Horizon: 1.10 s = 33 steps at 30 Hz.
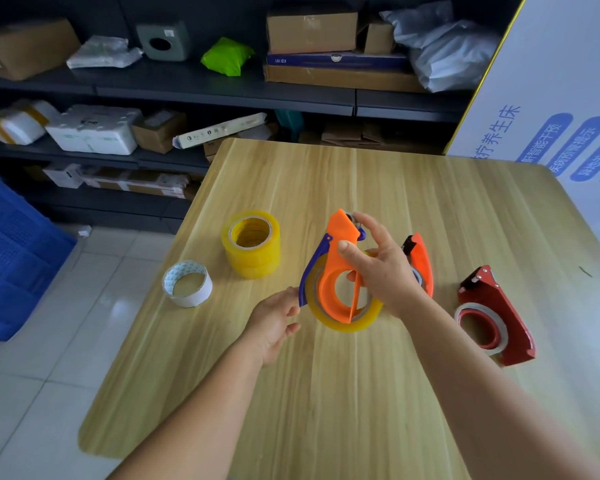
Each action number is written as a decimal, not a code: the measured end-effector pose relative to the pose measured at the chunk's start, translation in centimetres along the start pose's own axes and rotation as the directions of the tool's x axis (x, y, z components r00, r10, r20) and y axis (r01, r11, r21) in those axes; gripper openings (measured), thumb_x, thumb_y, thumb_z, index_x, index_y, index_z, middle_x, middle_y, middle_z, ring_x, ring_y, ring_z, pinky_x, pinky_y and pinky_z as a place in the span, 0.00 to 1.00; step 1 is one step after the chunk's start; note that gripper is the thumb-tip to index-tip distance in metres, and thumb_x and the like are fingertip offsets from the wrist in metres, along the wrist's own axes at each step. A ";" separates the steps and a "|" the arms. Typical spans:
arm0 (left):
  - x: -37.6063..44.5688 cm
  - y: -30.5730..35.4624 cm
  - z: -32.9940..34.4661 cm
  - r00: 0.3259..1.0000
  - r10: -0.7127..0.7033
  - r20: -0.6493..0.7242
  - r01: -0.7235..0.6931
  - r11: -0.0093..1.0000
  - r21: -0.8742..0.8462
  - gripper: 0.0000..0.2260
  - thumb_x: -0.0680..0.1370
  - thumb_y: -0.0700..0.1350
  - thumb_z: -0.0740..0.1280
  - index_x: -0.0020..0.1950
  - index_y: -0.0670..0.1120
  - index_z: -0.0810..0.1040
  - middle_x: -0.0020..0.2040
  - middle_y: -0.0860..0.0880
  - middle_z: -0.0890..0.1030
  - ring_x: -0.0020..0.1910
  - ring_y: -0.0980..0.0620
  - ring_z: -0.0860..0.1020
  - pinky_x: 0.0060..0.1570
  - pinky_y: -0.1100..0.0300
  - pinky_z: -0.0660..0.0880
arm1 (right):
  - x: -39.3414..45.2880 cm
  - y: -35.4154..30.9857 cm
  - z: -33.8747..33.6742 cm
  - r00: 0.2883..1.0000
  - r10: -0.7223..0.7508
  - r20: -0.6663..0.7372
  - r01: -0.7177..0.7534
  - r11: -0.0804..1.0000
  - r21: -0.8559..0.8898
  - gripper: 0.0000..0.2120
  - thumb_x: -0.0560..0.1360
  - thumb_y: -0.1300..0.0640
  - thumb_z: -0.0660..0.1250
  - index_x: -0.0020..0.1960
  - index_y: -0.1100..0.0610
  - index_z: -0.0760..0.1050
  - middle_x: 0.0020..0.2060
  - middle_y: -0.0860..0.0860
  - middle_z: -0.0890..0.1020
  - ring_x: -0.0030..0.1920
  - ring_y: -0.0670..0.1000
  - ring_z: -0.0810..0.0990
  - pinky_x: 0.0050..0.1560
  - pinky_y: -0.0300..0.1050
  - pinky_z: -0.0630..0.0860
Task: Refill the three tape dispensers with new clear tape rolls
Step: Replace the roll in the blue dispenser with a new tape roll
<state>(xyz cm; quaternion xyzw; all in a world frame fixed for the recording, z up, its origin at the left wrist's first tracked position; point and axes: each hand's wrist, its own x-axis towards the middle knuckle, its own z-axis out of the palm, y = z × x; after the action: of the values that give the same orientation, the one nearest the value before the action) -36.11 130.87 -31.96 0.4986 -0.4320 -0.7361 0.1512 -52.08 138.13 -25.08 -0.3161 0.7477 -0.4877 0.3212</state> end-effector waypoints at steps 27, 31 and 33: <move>-8.7 -5.2 -3.5 0.911 0.399 -0.101 -0.373 0.904 0.208 0.25 0.62 0.55 0.73 0.58 0.60 0.75 0.57 0.66 0.79 0.61 0.68 0.73 0.63 0.64 0.65 | -3.2 -2.6 7.0 0.963 0.116 0.244 -0.118 0.993 -0.004 0.34 0.74 0.46 0.66 0.74 0.36 0.54 0.59 0.43 0.71 0.59 0.52 0.76 0.61 0.50 0.73; -10.2 -6.7 -7.0 0.943 0.327 -0.054 -0.320 0.940 0.116 0.30 0.61 0.56 0.74 0.63 0.55 0.74 0.62 0.60 0.79 0.67 0.59 0.71 0.70 0.49 0.62 | -5.5 -3.6 9.2 0.926 0.162 0.341 -0.156 0.987 -0.045 0.35 0.74 0.55 0.63 0.76 0.38 0.52 0.53 0.46 0.73 0.56 0.52 0.72 0.59 0.46 0.69; -11.2 -7.5 -8.8 0.948 0.317 -0.030 -0.315 0.947 0.058 0.30 0.63 0.56 0.74 0.63 0.53 0.75 0.63 0.57 0.79 0.67 0.57 0.71 0.69 0.50 0.64 | -7.2 -4.0 11.0 0.909 0.189 0.373 -0.191 0.981 -0.032 0.40 0.70 0.54 0.65 0.76 0.38 0.49 0.60 0.45 0.74 0.60 0.52 0.73 0.63 0.48 0.70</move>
<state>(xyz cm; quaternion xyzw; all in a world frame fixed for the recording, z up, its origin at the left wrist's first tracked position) -21.87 138.27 -32.28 0.4410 -0.5225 -0.6810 0.2622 -38.52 136.70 -23.66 -0.3284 0.6987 -0.3869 0.5043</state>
